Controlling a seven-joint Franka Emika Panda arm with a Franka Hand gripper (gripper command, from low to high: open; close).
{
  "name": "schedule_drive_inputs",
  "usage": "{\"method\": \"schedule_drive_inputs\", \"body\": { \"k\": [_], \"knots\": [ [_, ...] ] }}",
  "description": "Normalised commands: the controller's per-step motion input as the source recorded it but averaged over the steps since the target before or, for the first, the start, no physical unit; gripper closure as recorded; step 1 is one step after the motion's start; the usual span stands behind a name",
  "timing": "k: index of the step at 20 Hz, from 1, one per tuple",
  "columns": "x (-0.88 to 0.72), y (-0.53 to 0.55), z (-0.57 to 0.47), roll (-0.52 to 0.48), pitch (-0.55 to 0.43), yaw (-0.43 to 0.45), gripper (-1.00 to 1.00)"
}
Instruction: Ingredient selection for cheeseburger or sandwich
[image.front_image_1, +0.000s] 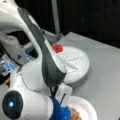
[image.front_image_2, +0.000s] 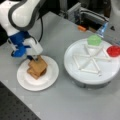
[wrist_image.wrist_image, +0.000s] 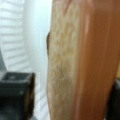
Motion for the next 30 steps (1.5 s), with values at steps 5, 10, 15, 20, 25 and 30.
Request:
{"method": "schedule_drive_inputs", "body": {
  "k": [5,10,15,20,25,30],
  "knots": [
    [0.25,-0.3,0.01,0.106,0.081,0.258,-1.0],
    [0.22,-0.28,0.03,0.1,0.086,0.267,-1.0],
    [0.18,-0.19,0.09,0.066,0.118,0.219,-1.0],
    [0.13,-0.04,0.2,-0.053,0.172,0.121,-1.0],
    [0.05,0.12,0.27,-0.235,0.245,0.056,-1.0],
    [0.0,0.25,0.25,-0.376,0.236,0.021,-1.0]
  ]
}}
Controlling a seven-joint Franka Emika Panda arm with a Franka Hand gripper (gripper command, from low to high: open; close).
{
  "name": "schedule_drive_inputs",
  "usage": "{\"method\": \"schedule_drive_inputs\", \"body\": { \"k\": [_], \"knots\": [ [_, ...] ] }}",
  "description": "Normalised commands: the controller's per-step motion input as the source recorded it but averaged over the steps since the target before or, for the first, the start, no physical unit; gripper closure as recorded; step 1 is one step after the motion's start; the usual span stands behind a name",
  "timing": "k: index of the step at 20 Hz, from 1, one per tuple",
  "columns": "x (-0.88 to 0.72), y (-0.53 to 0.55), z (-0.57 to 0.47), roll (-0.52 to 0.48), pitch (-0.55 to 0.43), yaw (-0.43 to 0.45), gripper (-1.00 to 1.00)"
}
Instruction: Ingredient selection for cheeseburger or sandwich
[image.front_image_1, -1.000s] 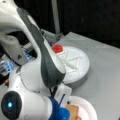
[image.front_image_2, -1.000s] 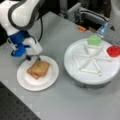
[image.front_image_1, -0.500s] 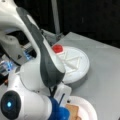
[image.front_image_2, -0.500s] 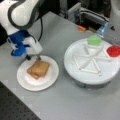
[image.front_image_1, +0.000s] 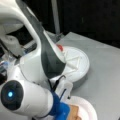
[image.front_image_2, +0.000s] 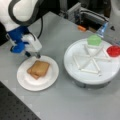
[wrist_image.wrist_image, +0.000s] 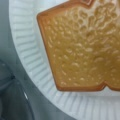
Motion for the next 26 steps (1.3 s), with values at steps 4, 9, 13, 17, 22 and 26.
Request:
{"method": "schedule_drive_inputs", "body": {
  "k": [4,9,13,17,22,26],
  "knots": [
    [-0.06,0.35,0.22,-0.473,0.17,0.014,-1.0],
    [-0.21,0.42,0.18,-0.592,0.042,0.061,-1.0],
    [-0.4,0.48,0.16,-0.61,-0.081,0.006,-1.0],
    [-0.55,0.44,0.03,-0.431,-0.157,-0.073,-1.0],
    [-0.58,0.31,-0.1,-0.288,-0.203,-0.092,-1.0],
    [-0.49,0.22,-0.08,-0.253,-0.199,-0.119,-1.0]
  ]
}}
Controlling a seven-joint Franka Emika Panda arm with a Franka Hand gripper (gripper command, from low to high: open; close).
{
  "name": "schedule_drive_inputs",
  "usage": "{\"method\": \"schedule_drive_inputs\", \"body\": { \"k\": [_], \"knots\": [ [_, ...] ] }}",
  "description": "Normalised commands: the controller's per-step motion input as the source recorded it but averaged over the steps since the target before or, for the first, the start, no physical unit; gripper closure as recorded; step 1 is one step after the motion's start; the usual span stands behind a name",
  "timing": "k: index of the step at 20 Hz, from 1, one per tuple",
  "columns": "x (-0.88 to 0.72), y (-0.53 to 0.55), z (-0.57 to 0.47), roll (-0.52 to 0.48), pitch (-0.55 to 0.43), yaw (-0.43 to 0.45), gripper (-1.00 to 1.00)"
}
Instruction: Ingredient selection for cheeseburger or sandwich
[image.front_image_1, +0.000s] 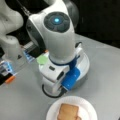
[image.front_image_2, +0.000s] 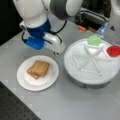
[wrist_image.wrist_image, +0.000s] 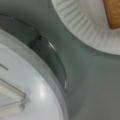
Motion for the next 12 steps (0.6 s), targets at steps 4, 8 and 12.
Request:
{"method": "schedule_drive_inputs", "body": {
  "k": [4,8,12],
  "knots": [
    [-0.44,0.24,0.0,-0.309,-0.174,-0.122,-1.0],
    [-0.41,0.26,0.04,-0.253,-0.154,-0.09,-1.0],
    [-0.32,0.23,-0.08,-0.227,-0.175,-0.057,-1.0]
  ]
}}
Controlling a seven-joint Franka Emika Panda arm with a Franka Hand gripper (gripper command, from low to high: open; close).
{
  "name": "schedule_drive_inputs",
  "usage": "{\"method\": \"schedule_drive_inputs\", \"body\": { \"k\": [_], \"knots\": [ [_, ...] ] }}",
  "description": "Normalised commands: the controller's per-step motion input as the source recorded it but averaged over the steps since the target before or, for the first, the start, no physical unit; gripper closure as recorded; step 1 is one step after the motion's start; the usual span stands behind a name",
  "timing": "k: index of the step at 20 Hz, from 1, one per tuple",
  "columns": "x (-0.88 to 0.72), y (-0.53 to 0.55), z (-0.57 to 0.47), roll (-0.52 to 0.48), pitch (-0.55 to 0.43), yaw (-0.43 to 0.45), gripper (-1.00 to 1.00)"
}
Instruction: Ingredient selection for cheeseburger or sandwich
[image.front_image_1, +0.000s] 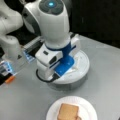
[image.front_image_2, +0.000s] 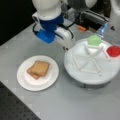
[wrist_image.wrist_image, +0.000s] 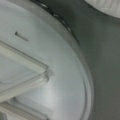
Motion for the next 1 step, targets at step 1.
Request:
{"method": "schedule_drive_inputs", "body": {
  "k": [1],
  "knots": [
    [-0.26,0.21,-0.18,-0.257,-0.211,-0.061,-1.0]
  ]
}}
